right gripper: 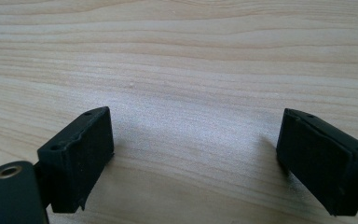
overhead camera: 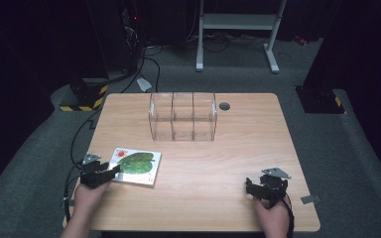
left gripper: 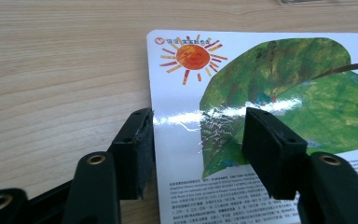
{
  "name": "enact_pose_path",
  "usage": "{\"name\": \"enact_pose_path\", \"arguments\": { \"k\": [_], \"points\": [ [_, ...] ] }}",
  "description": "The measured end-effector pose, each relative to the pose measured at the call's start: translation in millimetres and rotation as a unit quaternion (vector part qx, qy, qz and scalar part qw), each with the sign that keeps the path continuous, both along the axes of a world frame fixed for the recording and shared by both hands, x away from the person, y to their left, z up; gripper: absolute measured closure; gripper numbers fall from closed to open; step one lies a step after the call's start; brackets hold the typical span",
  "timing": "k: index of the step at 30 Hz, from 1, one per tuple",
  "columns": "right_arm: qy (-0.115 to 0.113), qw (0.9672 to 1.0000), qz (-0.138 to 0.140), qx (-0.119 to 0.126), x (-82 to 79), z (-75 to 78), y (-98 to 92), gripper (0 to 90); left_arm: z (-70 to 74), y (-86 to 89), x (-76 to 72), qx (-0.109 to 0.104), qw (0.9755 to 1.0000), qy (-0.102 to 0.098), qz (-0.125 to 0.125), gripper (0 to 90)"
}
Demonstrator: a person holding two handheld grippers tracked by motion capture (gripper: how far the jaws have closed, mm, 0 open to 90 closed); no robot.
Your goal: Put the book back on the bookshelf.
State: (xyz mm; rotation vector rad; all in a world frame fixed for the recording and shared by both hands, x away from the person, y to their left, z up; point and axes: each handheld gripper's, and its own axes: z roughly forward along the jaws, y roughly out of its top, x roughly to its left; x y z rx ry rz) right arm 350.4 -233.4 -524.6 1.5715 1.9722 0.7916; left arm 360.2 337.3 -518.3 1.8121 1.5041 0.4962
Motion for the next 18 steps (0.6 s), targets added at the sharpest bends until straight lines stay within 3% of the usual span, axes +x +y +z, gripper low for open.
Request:
{"name": "enact_pose_path", "arguments": {
  "k": [8,18],
  "points": [
    [0.000,1.0000,0.000,0.000,0.0,0.0,0.0,10.5,1.2,-13.0,-0.6,0.004,0.9997,0.003,-0.024,45.0],
    [-0.001,1.0000,0.002,0.000,0.0,-0.1,0.1,10.4,1.9,-42.3,-4.0,0.006,0.9978,0.003,-0.066,44.9]
  ]
}}
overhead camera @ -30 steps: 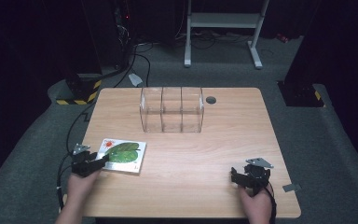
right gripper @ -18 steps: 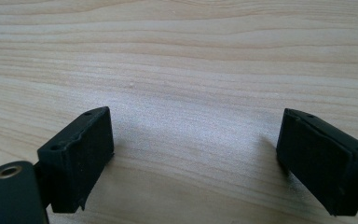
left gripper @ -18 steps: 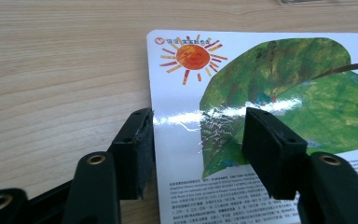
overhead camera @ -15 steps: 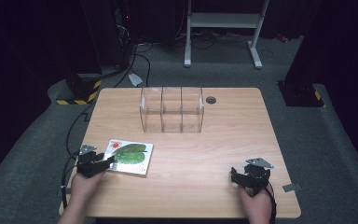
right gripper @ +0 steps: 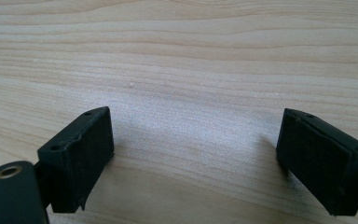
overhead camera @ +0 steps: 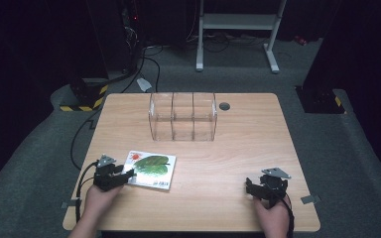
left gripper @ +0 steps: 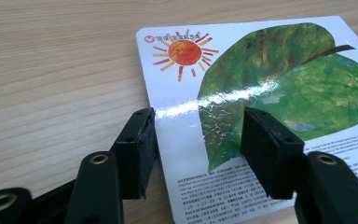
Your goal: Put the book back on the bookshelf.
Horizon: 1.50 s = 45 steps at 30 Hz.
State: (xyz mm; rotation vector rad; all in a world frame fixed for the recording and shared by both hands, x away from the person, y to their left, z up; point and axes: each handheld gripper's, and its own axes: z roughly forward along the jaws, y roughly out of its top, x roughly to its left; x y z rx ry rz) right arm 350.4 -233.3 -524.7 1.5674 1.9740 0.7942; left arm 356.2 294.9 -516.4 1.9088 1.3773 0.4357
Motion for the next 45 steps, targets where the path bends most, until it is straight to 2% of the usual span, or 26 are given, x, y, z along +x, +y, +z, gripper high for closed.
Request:
{"name": "enact_pose_path", "arguments": {
  "k": [1,4,8,10,11,16,19,22,24,29,35,38,41,42,44,45],
  "points": [
    [0.004,1.0000,0.001,0.005,-0.5,0.4,1.2,10.4,-0.3,-5.6,-1.2,0.001,1.0000,-0.002,-0.008,44.7],
    [0.004,0.9998,0.018,0.004,-0.5,0.2,2.3,10.1,-1.0,-15.0,-4.0,-0.003,0.9999,-0.003,-0.011,43.0],
    [0.004,0.9998,0.018,0.005,0.2,0.3,2.9,9.9,-1.9,-22.8,-6.8,-0.007,0.9999,-0.004,-0.014,42.1],
    [0.004,0.9999,0.015,0.005,5.5,0.1,4.9,9.0,-1.8,-28.8,-9.1,-0.004,0.9999,-0.006,-0.016,40.1],
    [0.005,0.9999,0.016,0.004,7.1,0.2,6.0,9.0,-2.6,-34.1,-11.8,-0.001,0.9999,-0.012,-0.010,39.1],
    [0.004,0.9997,0.022,0.004,13.5,0.1,10.0,9.1,-3.2,-39.6,-14.8,-0.008,0.9999,-0.008,0.003,39.2],
    [0.004,0.9997,0.025,0.002,12.9,1.1,9.7,12.7,-4.1,-43.8,-19.8,-0.024,0.9993,0.001,0.029,39.1],
    [0.001,0.9995,0.032,0.006,10.8,2.8,9.6,14.7,-5.4,-45.0,-23.3,-0.033,0.9988,0.003,0.035,38.4],
    [-0.011,0.9992,0.038,0.010,7.6,5.2,11.8,15.8,-7.8,-46.7,-28.1,-0.034,0.9989,-0.009,0.031,37.9],
    [-0.030,0.9974,0.059,0.030,0.2,13.4,27.9,16.4,-8.6,-47.0,-29.4,-0.031,0.9993,-0.014,0.014,34.9],
    [-0.045,0.9927,0.092,0.064,-7.4,25.3,54.9,13.9,-9.0,-46.7,-32.3,-0.027,0.9994,-0.021,0.005,33.9],
    [-0.045,0.9919,0.104,0.058,-4.9,30.5,66.1,13.9,-8.5,-47.5,-32.0,-0.024,0.9995,-0.020,-0.001,33.4],
    [-0.046,0.9914,0.103,0.066,-2.8,34.4,75.8,15.4,-8.3,-49.5,-30.9,-0.023,0.9995,-0.020,-0.007,33.4],
    [-0.051,0.9910,0.105,0.066,-4.4,34.4,79.9,16.0,-8.3,-50.9,-31.1,-0.024,0.9995,-0.019,-0.008,33.4],
    [-0.081,0.9903,0.096,0.060,-13.2,31.4,91.3,20.9,-8.2,-53.7,-31.4,-0.024,0.9994,-0.019,-0.014,33.3],
    [-0.081,0.9894,0.104,0.061,-15.4,28.9,97.5,21.9,-7.9,-55.6,-31.5,-0.024,0.9994,-0.017,-0.016,33.3]
  ]
}}
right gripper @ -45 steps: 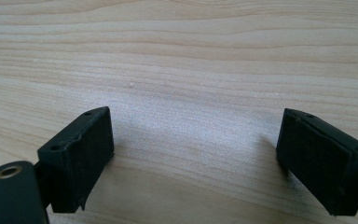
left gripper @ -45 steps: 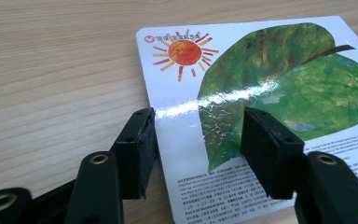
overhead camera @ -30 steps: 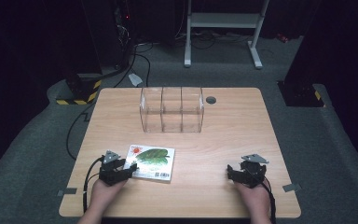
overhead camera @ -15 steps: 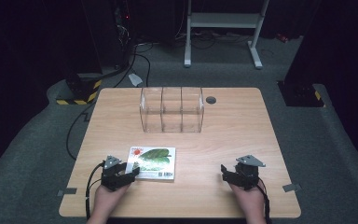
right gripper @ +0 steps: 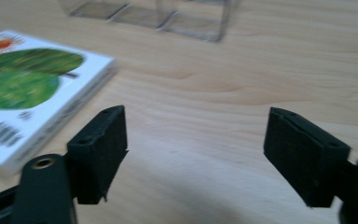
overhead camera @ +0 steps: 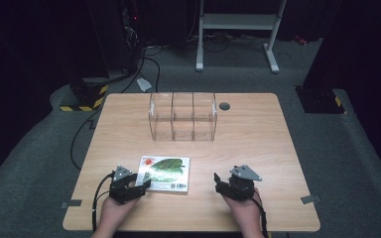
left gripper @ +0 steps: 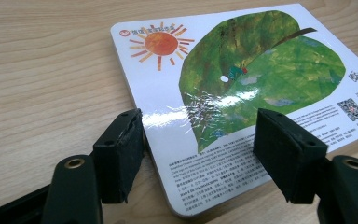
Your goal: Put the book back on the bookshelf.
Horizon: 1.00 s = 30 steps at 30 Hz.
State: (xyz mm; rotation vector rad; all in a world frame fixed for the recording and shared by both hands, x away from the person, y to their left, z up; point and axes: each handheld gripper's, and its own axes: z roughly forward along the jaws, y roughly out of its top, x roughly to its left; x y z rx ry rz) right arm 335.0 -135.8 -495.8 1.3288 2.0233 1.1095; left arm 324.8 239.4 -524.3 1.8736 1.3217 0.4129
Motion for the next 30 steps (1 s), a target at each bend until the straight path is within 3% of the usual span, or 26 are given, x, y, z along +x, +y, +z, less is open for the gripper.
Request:
{"name": "enact_pose_path", "arguments": {
  "k": [2,6,12,16,25,30],
  "points": [
    [0.014,0.9992,0.035,-0.010,-0.9,-0.6,11.0,21.6,0.6,-3.5,-0.2,0.004,0.9999,0.000,-0.011,33.3],
    [0.019,0.9975,0.062,0.028,-8.2,-1.1,21.9,23.5,1.1,-10.6,-1.8,0.002,0.9996,0.004,-0.028,33.3],
    [0.050,0.9935,0.097,0.031,-13.4,-10.0,40.9,23.1,1.4,-20.9,-4.3,0.001,0.9987,0.007,-0.050,33.6],
    [0.064,0.9926,0.102,0.020,-14.1,-14.7,47.1,23.1,1.5,-28.8,-6.5,0.001,0.9978,0.009,-0.066,33.2],
    [0.086,0.9902,0.110,0.002,-15.7,-18.9,49.4,30.9,2.3,-32.5,-8.2,-0.005,0.9989,0.016,-0.043,34.2],
    [0.097,0.9889,0.112,-0.009,-13.8,-23.1,52.6,37.4,0.9,-36.3,-3.2,-0.022,0.9983,0.017,-0.050,37.1]
  ]
}}
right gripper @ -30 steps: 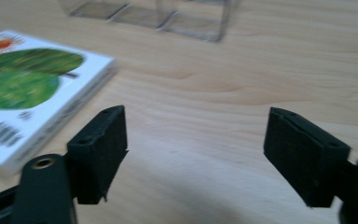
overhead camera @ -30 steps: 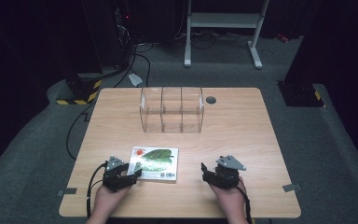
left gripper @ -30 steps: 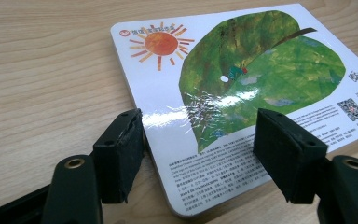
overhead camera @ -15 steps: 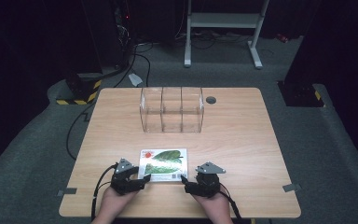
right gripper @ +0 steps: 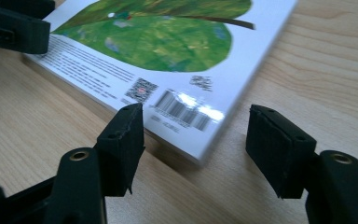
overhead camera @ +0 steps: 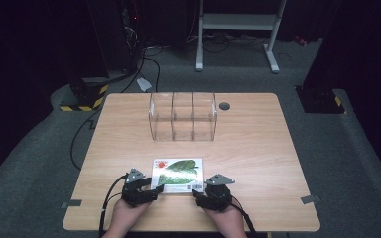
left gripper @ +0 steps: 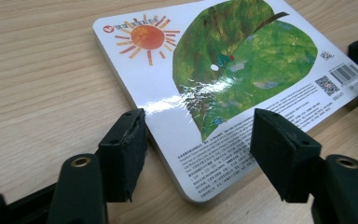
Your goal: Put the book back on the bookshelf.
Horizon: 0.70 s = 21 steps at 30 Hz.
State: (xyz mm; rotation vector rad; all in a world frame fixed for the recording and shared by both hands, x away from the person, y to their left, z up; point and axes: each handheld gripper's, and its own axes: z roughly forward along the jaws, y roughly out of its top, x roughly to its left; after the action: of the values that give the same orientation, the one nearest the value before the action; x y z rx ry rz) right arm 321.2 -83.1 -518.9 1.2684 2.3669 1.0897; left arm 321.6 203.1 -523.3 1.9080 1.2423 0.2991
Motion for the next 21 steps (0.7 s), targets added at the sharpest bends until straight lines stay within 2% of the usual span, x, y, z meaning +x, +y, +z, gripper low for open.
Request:
{"name": "enact_pose_path", "arguments": {
  "k": [3,6,7,9,13,19,21],
  "points": [
    [-0.002,1.0000,-0.002,-0.002,0.0,-0.8,1.9,38.7,0.3,-4.4,0.7,0.008,1.0000,-0.005,0.001,37.5],
    [-0.003,1.0000,-0.003,-0.004,0.7,-0.6,1.8,39.6,0.4,-3.4,0.9,0.002,1.0000,-0.002,0.002,38.6],
    [-0.014,0.9998,-0.008,-0.011,2.2,-0.6,0.6,41.5,0.1,-2.6,1.2,-0.004,1.0000,-0.002,-0.003,41.7],
    [-0.015,0.9997,-0.013,-0.010,2.9,-0.6,0.3,41.9,0.1,-3.5,1.3,-0.006,1.0000,-0.003,0.000,41.8],
    [-0.009,0.9998,-0.015,-0.006,5.2,-0.9,-1.4,39.9,2.2,-4.4,3.0,-0.011,0.9997,-0.009,0.019,42.3],
    [-0.004,0.9999,-0.011,0.004,2.9,-0.5,0.6,34.3,1.1,-7.5,5.6,-0.007,0.9994,-0.013,0.030,44.0],
    [-0.007,0.9999,-0.010,0.004,2.0,-0.7,1.7,32.9,1.9,-6.6,6.2,-0.012,0.9992,-0.016,0.035,44.7]
  ]
}}
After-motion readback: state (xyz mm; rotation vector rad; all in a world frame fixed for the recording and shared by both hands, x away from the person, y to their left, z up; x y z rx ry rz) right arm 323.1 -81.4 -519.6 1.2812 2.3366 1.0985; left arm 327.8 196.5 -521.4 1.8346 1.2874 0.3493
